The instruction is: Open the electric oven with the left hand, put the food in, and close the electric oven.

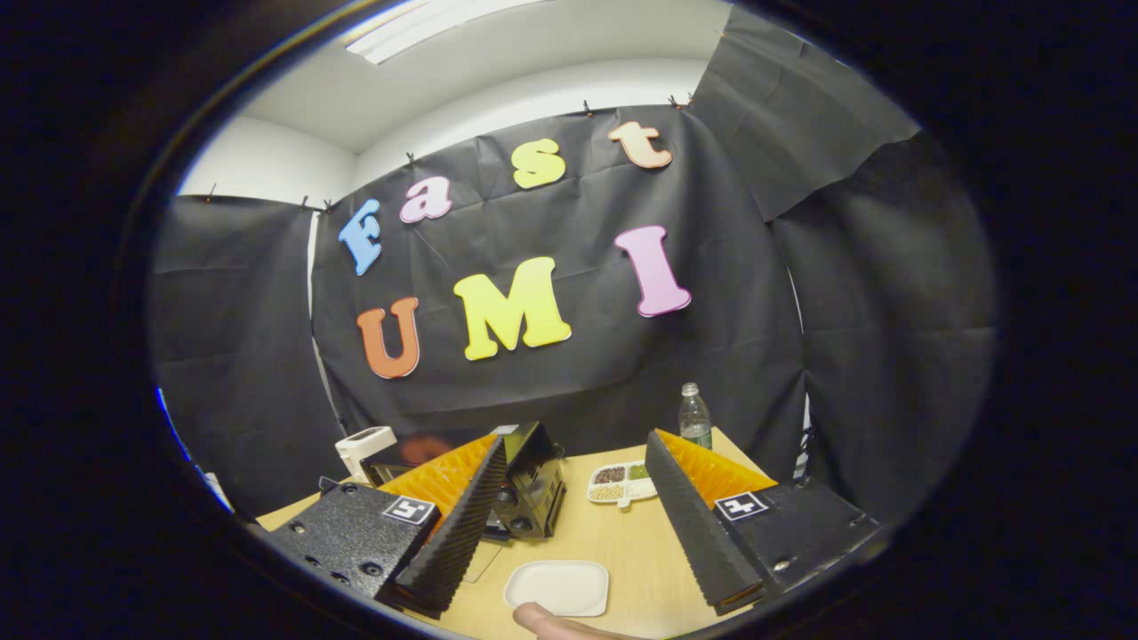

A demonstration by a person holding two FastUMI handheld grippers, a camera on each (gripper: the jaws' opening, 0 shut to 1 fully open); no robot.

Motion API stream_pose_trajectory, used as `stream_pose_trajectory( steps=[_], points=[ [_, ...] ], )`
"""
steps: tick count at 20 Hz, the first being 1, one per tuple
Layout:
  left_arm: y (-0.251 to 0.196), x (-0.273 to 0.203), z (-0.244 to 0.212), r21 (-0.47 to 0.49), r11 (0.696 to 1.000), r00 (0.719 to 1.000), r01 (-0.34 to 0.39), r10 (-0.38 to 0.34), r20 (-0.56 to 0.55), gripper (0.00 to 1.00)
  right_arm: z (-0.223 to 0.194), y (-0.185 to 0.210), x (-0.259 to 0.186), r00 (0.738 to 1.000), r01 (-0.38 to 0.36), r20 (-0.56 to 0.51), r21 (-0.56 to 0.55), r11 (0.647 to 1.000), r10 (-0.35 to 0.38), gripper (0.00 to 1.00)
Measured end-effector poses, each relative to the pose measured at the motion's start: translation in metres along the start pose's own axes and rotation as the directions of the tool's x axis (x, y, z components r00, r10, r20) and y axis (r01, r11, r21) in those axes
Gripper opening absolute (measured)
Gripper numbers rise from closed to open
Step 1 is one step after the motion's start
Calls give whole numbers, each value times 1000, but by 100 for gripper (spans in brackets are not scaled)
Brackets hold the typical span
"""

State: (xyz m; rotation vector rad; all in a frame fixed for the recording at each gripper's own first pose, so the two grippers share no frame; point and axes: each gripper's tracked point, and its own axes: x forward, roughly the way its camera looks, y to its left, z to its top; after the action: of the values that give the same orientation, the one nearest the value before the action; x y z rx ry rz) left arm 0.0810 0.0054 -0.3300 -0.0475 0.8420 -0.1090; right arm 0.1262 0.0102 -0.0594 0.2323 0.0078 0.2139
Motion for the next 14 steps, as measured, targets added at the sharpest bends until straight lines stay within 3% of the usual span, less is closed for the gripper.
stream_pose_trajectory(
  steps=[1,2,4,5,6,10,14],
  points=[
    [0,-2,2,2,1000,1000,0,0,8,89,0,1,0,1000,-2,0,1,1000,2,94],
    [0,-4,4,2,1000,1000,-2,2,15,97,-1,2,0,1000,-5,-1,2,1000,5,94],
    [1,-7,12,12,1000,999,-5,4,46,97,0,4,-1,1000,-10,3,4,1000,10,94],
    [2,-6,15,16,1000,999,-3,2,50,89,1,4,0,1000,-11,8,4,1000,11,94],
    [1,-7,16,12,1000,999,-4,3,47,96,0,3,0,1000,-8,9,4,1000,8,94],
    [1,-8,18,15,1000,999,-15,14,47,100,-6,8,2,1000,-18,-6,9,1000,18,94],
    [-2,-22,30,13,1000,996,-26,25,85,96,-9,8,6,1000,-20,-9,3,1000,20,95]
  ],
)
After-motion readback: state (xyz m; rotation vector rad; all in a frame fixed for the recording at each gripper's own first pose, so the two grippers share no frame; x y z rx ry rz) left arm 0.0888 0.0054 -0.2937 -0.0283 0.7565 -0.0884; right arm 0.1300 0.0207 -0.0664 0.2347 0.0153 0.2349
